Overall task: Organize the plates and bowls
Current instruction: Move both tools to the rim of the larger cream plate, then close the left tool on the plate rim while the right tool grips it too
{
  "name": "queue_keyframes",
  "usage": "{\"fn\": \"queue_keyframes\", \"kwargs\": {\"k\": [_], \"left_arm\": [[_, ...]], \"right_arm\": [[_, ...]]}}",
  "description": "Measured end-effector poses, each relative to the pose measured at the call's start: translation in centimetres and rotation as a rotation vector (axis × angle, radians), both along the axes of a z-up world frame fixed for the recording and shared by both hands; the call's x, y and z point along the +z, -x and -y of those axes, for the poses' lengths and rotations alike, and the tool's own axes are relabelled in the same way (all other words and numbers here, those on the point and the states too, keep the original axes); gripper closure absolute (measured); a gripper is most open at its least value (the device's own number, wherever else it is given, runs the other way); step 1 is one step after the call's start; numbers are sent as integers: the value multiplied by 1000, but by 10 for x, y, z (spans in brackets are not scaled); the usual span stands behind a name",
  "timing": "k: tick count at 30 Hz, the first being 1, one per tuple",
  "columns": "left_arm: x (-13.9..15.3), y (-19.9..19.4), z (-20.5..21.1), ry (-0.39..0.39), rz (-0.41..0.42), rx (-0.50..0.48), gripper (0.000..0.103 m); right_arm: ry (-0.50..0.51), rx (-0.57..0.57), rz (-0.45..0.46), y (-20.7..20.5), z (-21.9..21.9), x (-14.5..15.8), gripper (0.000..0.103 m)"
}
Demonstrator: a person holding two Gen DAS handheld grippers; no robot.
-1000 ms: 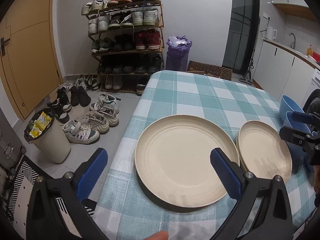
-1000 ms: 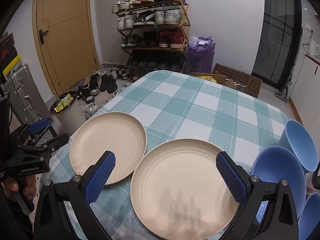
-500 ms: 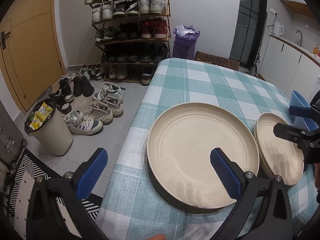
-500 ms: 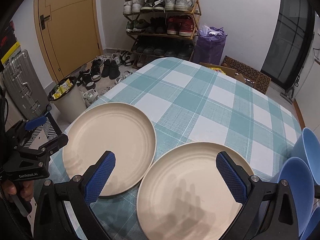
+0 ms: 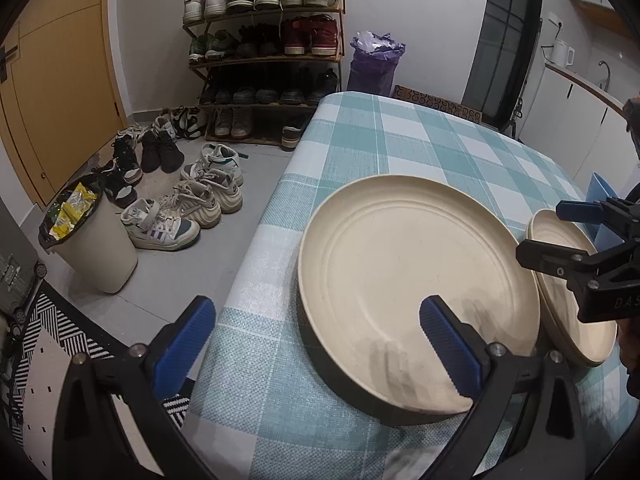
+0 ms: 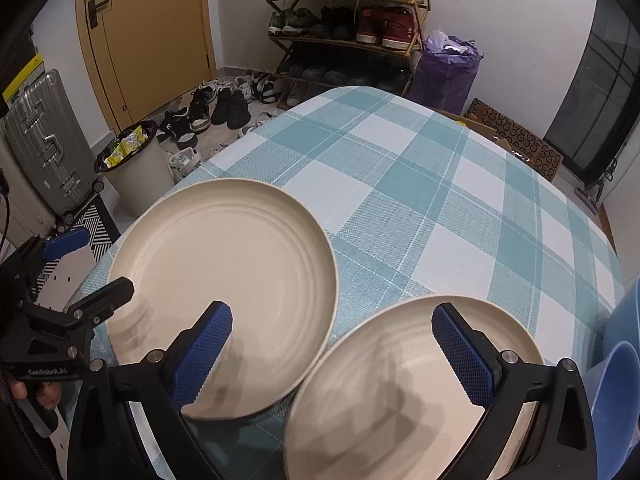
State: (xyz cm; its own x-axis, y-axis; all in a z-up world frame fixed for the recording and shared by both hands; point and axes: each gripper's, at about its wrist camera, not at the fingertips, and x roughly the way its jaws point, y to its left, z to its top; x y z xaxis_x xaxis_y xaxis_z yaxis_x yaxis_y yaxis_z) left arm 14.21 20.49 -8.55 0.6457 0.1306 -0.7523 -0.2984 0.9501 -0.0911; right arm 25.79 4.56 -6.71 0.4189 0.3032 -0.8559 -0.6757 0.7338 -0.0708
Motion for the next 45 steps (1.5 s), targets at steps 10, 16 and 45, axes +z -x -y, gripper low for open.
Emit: {"fn": "queue_keyframes", "kwargs": {"k": [10, 16, 45], "left_arm": [[-9, -1, -3, 40, -17, -7, 2], [-13, -2, -3, 60, -32, -17, 8], [-18, 6, -3, 114, -48, -33, 60]], "right_arm": [[35, 39, -25, -10, -21, -17, 1], [39, 56, -43, -17, -28, -24, 2], [15, 83, -108, -9, -30, -37, 46]]}}
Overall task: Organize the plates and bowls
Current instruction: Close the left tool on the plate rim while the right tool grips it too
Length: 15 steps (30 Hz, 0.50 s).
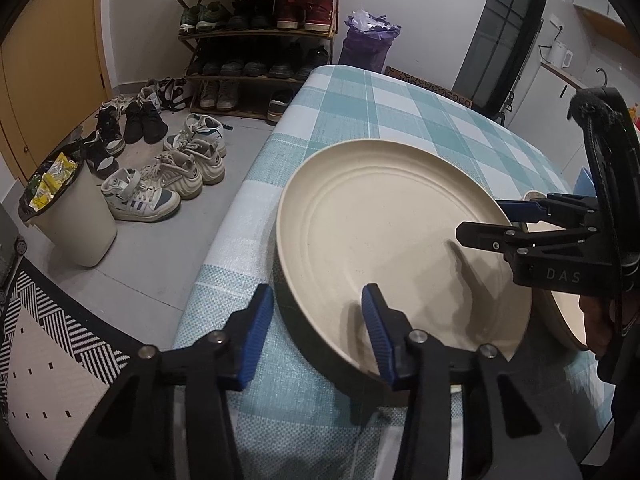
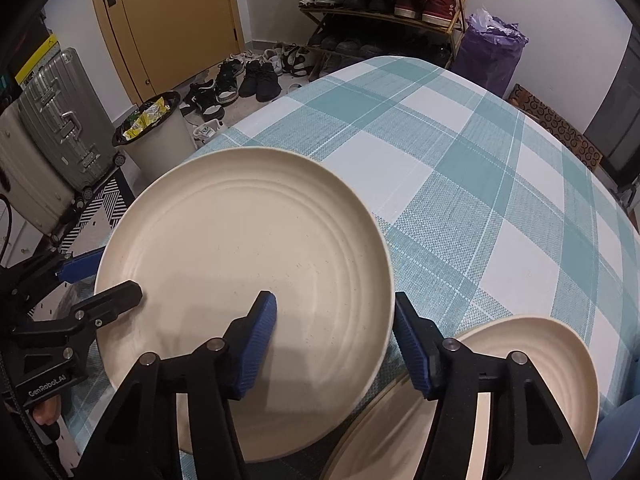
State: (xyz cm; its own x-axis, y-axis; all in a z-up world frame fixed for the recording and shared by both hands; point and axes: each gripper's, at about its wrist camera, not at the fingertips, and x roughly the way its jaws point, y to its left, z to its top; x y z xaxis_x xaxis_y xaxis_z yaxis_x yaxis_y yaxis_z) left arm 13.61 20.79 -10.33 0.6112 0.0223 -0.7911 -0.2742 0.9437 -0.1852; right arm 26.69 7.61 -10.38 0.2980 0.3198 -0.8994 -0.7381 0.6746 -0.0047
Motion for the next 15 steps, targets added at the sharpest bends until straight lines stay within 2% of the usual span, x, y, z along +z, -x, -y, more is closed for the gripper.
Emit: {"fn": "queue_keyframes", "kwargs": {"k": [4, 6, 9, 15], "left_arm": [[-1, 0, 1, 6, -1, -4, 67], [-1, 0, 3, -1, -8, -5, 69], [0, 0, 4, -8, -12, 3, 72], [0, 3, 3, -17, -14, 14, 78]], "right_arm": [[4, 2, 8, 3, 2, 0, 51], [8, -12, 13, 3, 3, 1, 59], [3, -30, 18, 2, 7, 2, 65], [-4, -35, 22, 4, 10, 3, 70]]}}
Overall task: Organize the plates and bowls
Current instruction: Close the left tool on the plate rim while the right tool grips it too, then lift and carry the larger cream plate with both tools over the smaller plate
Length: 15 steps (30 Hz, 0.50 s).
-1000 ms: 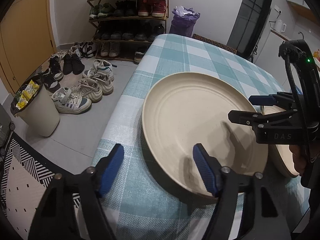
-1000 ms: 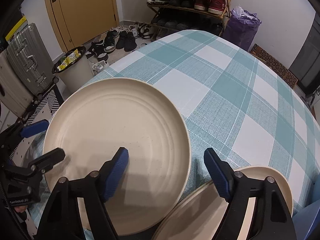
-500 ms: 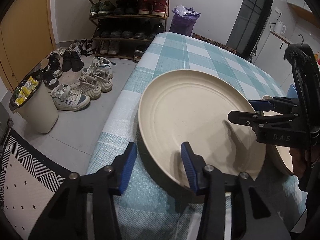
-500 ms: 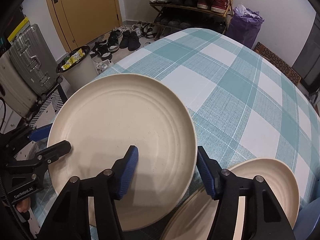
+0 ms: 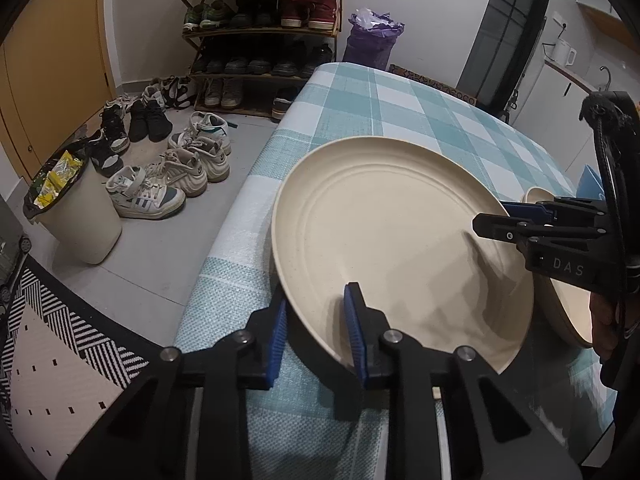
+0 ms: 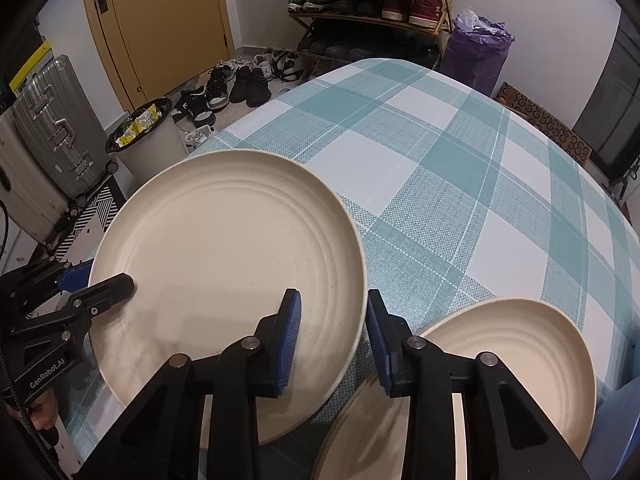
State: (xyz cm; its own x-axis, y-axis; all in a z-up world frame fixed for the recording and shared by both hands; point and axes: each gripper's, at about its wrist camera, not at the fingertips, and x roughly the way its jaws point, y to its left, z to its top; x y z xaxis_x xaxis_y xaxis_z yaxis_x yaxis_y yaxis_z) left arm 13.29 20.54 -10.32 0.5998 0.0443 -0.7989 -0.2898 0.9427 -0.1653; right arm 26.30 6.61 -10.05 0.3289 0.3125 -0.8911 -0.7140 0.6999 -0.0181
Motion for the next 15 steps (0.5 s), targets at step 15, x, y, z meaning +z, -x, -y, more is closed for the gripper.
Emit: {"fn": "queue_keyframes", "kwargs": {"k": [15], "left_arm": [[8, 4, 1, -22, 15, 11, 78]], "right_arm": [[-1, 4, 10, 3, 1, 2, 71]]}}
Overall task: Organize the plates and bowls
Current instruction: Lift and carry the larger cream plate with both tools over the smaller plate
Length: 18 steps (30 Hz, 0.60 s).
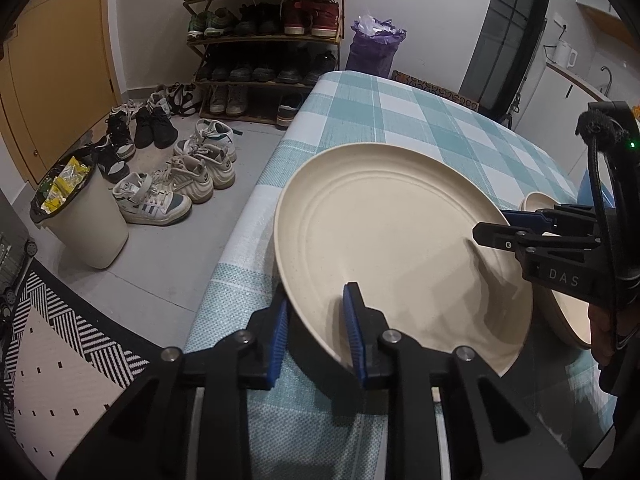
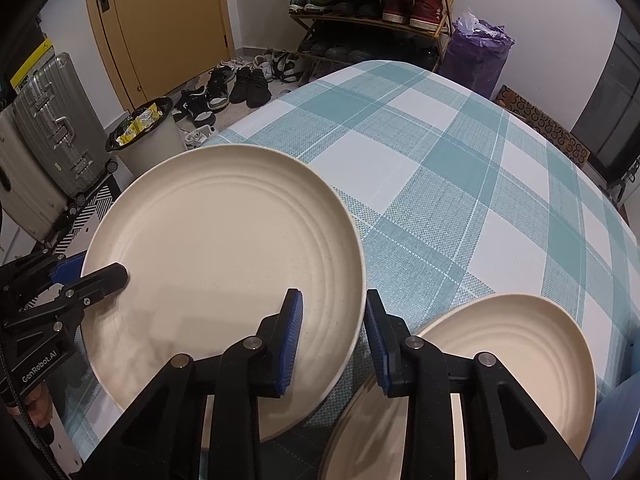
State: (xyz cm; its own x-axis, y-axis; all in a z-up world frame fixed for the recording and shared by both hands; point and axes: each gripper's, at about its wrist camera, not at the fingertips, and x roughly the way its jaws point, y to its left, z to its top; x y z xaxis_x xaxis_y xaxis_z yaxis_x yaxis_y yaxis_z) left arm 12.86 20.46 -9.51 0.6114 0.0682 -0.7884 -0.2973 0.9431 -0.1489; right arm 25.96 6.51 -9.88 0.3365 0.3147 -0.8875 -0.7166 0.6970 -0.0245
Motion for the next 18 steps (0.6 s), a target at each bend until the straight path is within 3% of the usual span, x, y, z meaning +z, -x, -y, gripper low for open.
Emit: {"fn": "queue_keyframes", "kwargs": {"k": [18], "left_arm": [[27, 10, 9, -25, 45, -18, 78]], "right_arm": [[-43, -12, 48, 9, 13, 31, 71]]}}
